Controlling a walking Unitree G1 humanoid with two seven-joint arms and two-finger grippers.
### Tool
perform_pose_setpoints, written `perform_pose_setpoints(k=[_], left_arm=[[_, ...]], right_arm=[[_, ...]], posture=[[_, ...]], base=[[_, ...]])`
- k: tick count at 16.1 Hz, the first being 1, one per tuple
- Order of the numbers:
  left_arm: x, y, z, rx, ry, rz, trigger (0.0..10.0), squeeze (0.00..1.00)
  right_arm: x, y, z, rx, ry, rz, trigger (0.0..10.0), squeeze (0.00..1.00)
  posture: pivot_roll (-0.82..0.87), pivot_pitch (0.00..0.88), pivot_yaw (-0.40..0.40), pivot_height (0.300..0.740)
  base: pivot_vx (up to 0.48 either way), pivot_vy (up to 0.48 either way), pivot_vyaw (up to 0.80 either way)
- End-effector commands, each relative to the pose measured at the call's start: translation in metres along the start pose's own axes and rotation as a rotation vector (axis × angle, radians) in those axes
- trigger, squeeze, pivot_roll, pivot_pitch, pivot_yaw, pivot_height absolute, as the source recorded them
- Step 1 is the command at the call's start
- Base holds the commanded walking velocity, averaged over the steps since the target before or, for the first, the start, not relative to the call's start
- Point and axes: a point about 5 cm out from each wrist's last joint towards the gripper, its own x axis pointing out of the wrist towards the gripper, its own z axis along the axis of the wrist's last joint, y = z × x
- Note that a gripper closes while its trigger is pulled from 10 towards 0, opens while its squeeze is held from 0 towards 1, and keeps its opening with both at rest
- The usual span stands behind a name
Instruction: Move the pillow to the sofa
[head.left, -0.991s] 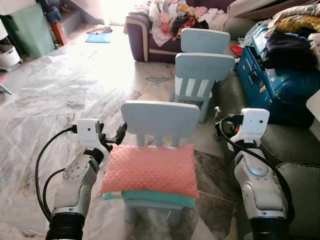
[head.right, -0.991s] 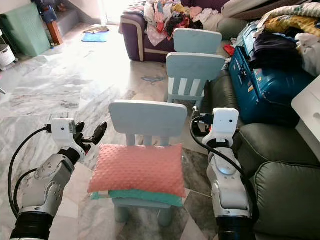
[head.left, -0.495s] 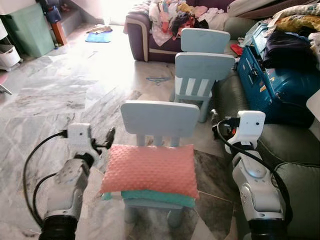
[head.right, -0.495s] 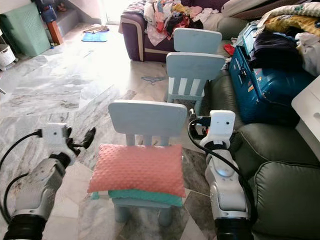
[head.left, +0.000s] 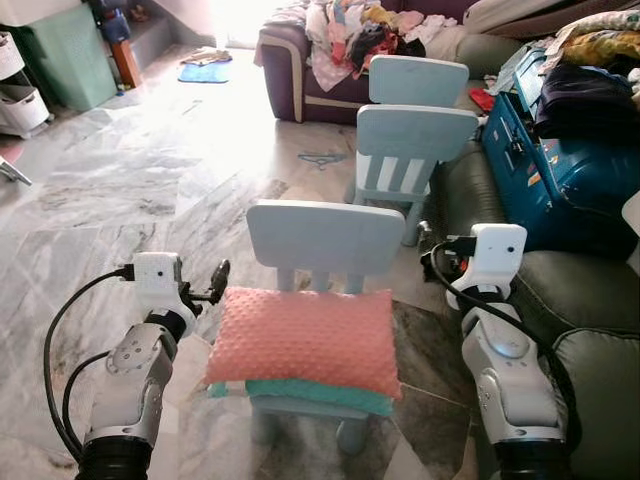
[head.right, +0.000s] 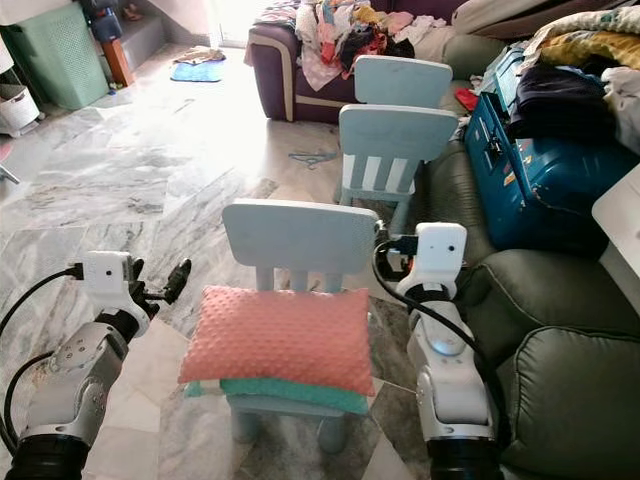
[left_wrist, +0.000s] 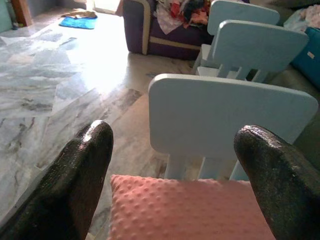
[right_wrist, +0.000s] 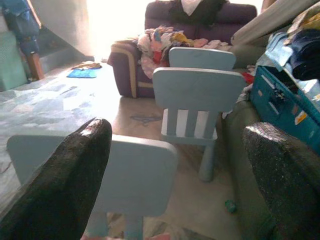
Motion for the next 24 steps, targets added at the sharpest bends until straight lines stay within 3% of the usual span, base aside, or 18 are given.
perform_pose_setpoints(k=[1,6,10,18,24], left_arm=[[-0.001,0.002,-0.002,0.023,0.008,-0.007,10.0,0.00],[-0.008,0.005,-0.012,0.052,0.030,-0.022,10.0,0.00],[-0.021,0.017,-0.029,0.068,0.060,0.025,10.0,0.00],[-0.016,0.013,-0.031,0.044,0.077,-0.007,10.0,0.00],[-0.014,0.010,-0.032,-0.018,0.089,-0.011,10.0,0.00]], right_arm=[[-0.002,0.002,0.000,0.007,0.005,0.013,10.0,0.00],[-0.010,0.000,-0.018,-0.010,0.073,0.023,10.0,0.00],[-0.023,-0.013,-0.040,-0.025,0.148,-0.012,10.0,0.00],[-0.021,-0.011,-0.037,-0.017,0.134,-0.003,10.0,0.00],[-0.020,-0.009,-0.036,-0.017,0.134,0.001,10.0,0.00]], posture=[[-0.05,0.097,-0.017,0.740],[-0.05,0.103,-0.019,0.740],[-0.05,0.109,-0.021,0.740],[-0.05,0.107,-0.027,0.740],[-0.05,0.103,-0.027,0.740]], base=[[0.000,0.000,0.00],[0.000,0.000,0.00],[0.000,0.000,0.00],[0.000,0.000,0.00],[0.000,0.000,0.00]])
